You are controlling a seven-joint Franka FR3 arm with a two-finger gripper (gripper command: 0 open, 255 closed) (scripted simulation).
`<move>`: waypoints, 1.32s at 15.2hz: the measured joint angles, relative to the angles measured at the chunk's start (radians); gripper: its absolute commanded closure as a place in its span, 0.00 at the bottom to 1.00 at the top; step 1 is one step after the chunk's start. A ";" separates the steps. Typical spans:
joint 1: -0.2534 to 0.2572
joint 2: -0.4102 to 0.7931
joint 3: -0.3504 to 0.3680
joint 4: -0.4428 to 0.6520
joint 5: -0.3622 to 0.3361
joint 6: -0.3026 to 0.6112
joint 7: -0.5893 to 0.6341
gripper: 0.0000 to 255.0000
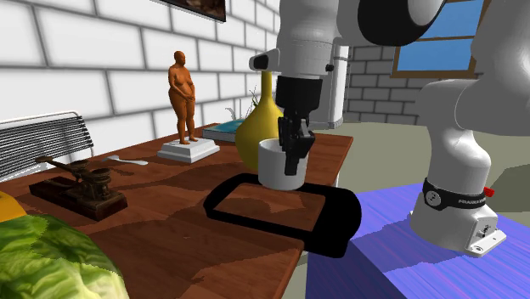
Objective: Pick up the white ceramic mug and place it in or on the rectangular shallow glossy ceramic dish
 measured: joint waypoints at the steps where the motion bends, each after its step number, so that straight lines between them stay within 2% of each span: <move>1: 0.000 0.000 0.000 0.000 0.000 0.001 0.000 1.00; 3: 0.000 0.001 0.000 0.000 0.000 0.001 0.000 1.00; 4: 0.000 0.001 0.000 0.000 0.000 0.001 0.000 0.00; 10: 0.000 0.001 0.000 0.000 0.000 0.001 0.000 0.00; 15: 0.004 -0.065 0.002 0.064 0.008 -0.128 -0.007 0.00; 20: 0.006 -0.070 0.005 0.072 0.010 -0.141 -0.005 0.00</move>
